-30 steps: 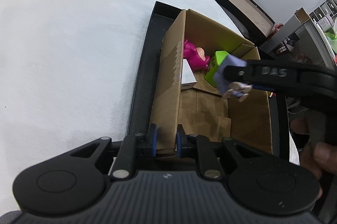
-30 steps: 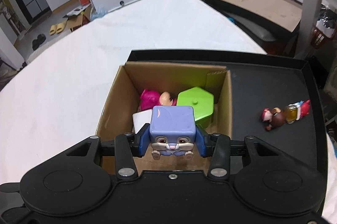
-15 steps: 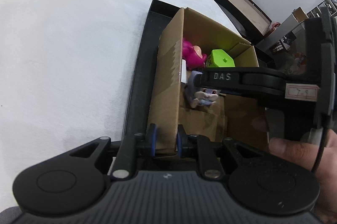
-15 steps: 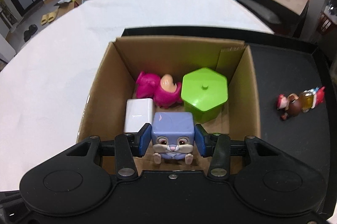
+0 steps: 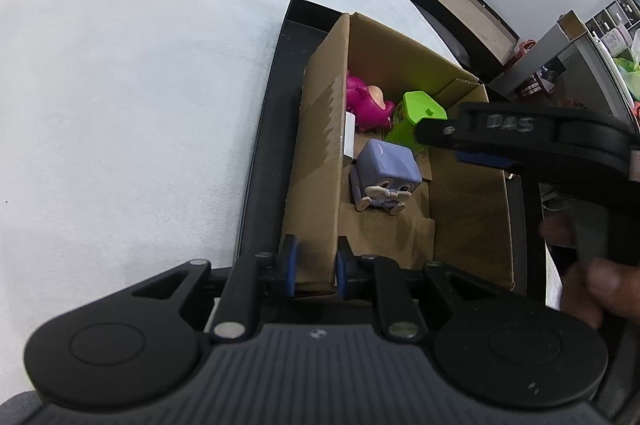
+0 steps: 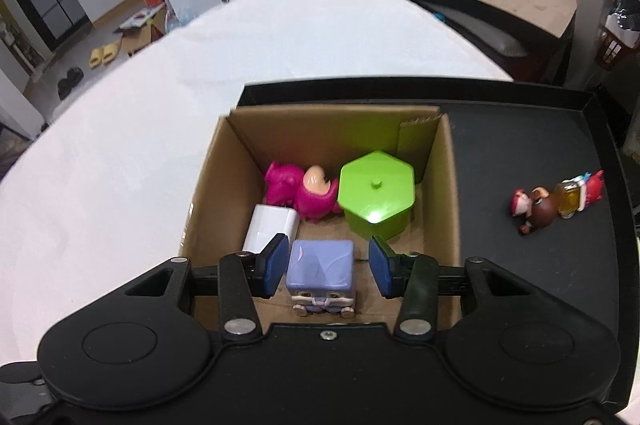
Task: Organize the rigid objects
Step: 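Carry the lavender cube toy into the box and open the right gripper, then lower the right gripper onto the red figure with yellow bottle and close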
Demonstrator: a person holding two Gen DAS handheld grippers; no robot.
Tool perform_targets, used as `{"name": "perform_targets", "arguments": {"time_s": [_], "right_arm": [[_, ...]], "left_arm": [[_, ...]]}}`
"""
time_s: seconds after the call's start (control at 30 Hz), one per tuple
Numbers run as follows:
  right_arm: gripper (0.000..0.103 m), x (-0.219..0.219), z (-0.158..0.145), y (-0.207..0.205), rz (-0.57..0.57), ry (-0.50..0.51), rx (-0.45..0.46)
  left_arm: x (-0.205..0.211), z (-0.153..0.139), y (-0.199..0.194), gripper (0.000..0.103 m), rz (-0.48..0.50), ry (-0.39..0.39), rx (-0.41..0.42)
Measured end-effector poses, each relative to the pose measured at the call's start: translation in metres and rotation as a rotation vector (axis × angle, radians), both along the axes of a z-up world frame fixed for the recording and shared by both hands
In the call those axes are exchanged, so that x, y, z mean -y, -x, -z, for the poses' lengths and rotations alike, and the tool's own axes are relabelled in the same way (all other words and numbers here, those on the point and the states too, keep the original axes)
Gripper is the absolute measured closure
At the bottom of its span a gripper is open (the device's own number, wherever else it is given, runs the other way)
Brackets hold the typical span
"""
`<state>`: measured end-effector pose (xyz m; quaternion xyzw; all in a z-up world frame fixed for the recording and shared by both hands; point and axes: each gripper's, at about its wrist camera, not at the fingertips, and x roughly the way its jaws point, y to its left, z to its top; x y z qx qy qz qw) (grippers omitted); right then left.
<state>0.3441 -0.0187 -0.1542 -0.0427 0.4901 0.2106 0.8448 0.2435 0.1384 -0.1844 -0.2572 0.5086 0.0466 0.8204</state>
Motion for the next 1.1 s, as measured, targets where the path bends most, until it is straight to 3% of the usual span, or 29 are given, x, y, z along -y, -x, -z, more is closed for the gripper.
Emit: {"name": "perform_targets", "arguments": {"time_s": [0.57,1.1], "right_arm": [[0.059,0.07,-0.028,0.0,0.032,-0.03,0.049],[0.058,0.145,-0.015,-0.014,0.092,-0.028,0.072]], "left_arm": [[0.009,-0.003,-0.001,0.087,-0.022,-0.044,-0.012],[0.015,-0.006,-0.001,0.088,-0.057,-0.073,-0.028]]}}
